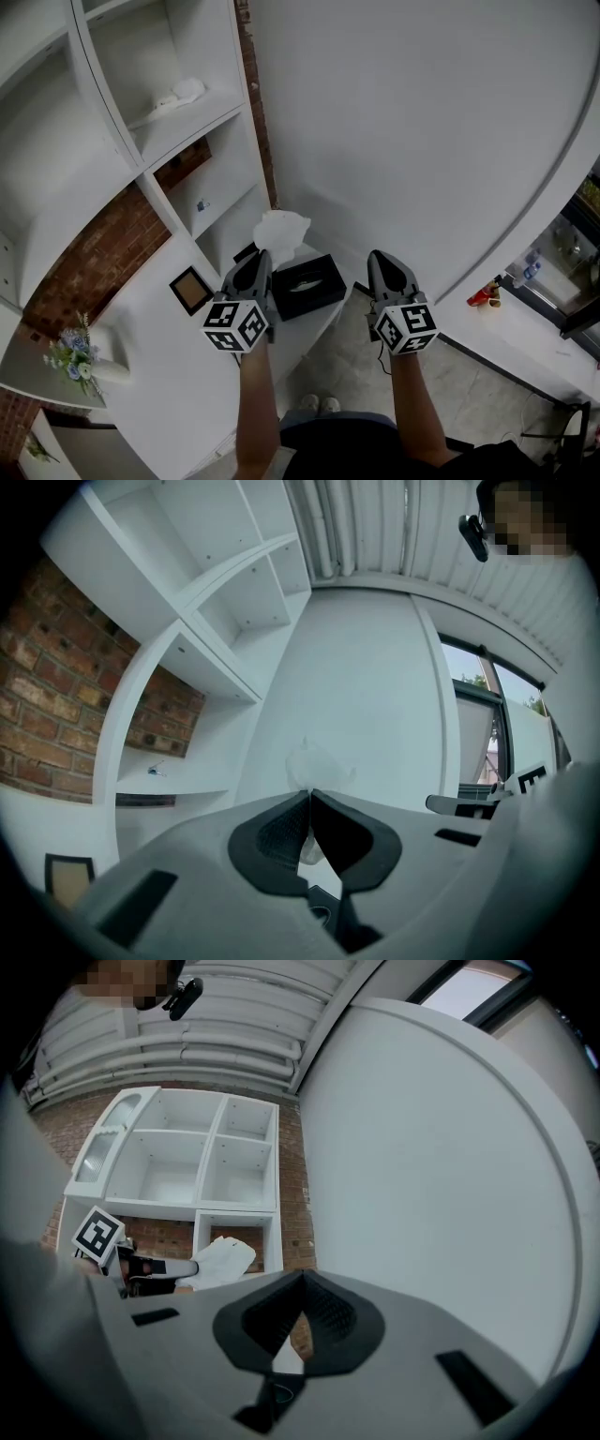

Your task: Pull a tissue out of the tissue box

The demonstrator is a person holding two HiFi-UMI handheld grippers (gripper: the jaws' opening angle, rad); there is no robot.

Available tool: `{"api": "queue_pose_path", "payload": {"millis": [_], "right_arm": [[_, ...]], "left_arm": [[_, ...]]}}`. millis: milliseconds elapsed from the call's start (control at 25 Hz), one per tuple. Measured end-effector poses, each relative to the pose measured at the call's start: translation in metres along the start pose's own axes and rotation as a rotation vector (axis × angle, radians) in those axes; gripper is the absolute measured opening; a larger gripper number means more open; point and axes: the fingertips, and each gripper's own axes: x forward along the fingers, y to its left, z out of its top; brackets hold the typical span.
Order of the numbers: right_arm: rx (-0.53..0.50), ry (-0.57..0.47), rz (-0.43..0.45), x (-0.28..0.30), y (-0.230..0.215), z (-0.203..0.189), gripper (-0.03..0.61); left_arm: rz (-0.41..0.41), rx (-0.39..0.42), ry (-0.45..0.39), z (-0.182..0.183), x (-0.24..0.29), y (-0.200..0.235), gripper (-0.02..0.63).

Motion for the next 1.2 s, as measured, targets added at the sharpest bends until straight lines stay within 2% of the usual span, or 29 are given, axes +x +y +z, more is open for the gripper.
{"api": "queue_pose_path", "payload": {"millis": [240,1200], "right_arm": [[-0.036,0.028,0.015,-0.001,0.007,-0.005,-0.002],[-0.030,0.051,0.016,0.001,0.023,-0.014,-0.002]], "left_arm": [[-0.007,-0.002,0.019,-0.005,-0.004,-0.005,0.012],[-0.048,-0.026,0.075,-0.021,-0.013,0.000,0.012]]}}
